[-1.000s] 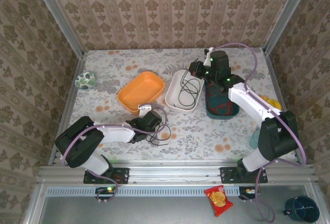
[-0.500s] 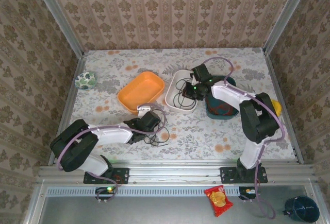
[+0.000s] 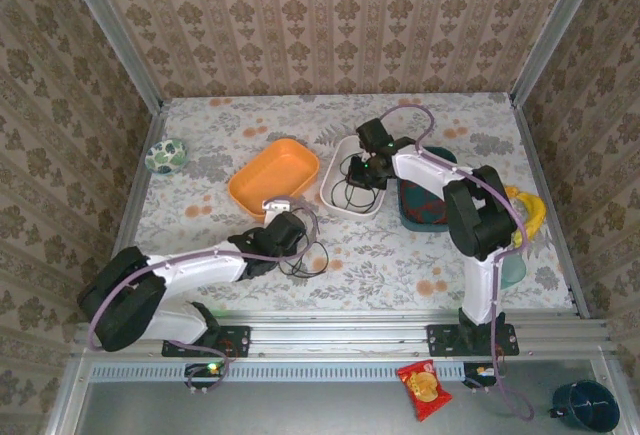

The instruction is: Untangle the cables

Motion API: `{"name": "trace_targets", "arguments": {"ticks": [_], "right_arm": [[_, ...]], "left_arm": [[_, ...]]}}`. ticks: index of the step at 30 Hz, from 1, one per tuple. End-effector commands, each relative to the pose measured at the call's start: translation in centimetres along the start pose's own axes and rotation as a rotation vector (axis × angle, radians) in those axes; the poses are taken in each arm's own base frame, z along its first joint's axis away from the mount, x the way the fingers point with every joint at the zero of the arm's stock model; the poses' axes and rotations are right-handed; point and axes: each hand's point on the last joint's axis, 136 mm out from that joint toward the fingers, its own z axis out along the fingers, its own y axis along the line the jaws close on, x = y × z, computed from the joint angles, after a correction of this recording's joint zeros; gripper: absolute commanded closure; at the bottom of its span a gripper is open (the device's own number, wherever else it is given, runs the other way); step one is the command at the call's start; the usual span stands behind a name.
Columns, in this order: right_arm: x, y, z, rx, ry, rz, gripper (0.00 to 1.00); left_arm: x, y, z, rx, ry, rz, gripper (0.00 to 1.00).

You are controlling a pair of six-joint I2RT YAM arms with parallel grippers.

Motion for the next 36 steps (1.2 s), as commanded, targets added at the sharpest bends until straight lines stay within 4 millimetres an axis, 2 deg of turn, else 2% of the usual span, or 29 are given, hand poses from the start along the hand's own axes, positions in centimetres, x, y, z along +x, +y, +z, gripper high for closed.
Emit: {"name": "trace_targets", "arguments": {"ticks": [1, 3, 6, 8, 11, 17, 22, 24, 25, 27, 29, 32, 36], "right_arm": [[0.5, -1.4, -0.3, 0.134, 0.015, -0.041, 0.92], [0.2, -1.6, -1.1, 0.172, -0.008, -0.062, 0.87], [-0.6, -1.6, -3.0, 0.221, -0.073, -0.103, 0.73], [-1.3, -1.6, -4.7, 0.25, -0.13, -0.123, 0.62], [-2.2, -1.9, -7.0, 0.284, -0.198, -0.132, 0.51], [-2.7, -2.2, -10.5, 0.311, -0.277, -0.153, 0.46], [-1.5, -2.1, -12.1, 0.262, -0.303, -0.165, 0.47], [-0.1, 0.1, -12.2, 0.131, -0.295, -0.248, 0.49], [1.1, 1.8, -12.3, 0.037, -0.281, -0.31, 0.49], [4.3, 5.4, -12.5, -0.173, -0.224, -0.438, 0.49], [8.4, 8.3, -12.8, -0.361, -0.123, -0.537, 0.49], [12.9, 10.3, -12.5, -0.505, 0.025, -0.606, 0.49], [16.3, 10.5, -11.3, -0.536, 0.165, -0.641, 0.49]], "left_arm": [[-1.1, 0.1, -0.7, 0.005, -0.034, 0.011, 1.0], [-1.3, 0.0, -0.8, 0.006, -0.039, 0.012, 1.0], [-1.5, 0.2, -0.9, 0.0, -0.042, 0.002, 1.0], [-1.5, 0.1, -0.9, 0.004, -0.043, -0.004, 1.0], [-1.5, 0.0, -0.7, 0.009, -0.043, -0.008, 1.0], [-1.6, -0.2, -0.6, 0.015, -0.044, -0.011, 1.0], [-1.6, -0.5, -0.4, 0.023, -0.043, -0.008, 1.0], [-1.7, -0.7, -0.3, 0.032, -0.044, -0.007, 1.0], [-1.7, -0.8, -0.3, 0.036, -0.042, -0.006, 1.0], [-1.7, -1.0, -0.2, 0.043, -0.041, -0.004, 1.0], [-1.8, -1.2, 0.0, 0.05, -0.04, -0.006, 1.0], [-1.9, -1.4, 0.1, 0.062, -0.044, -0.012, 1.0], [-2.0, -1.4, 0.1, 0.066, -0.046, -0.025, 1.0]]}}
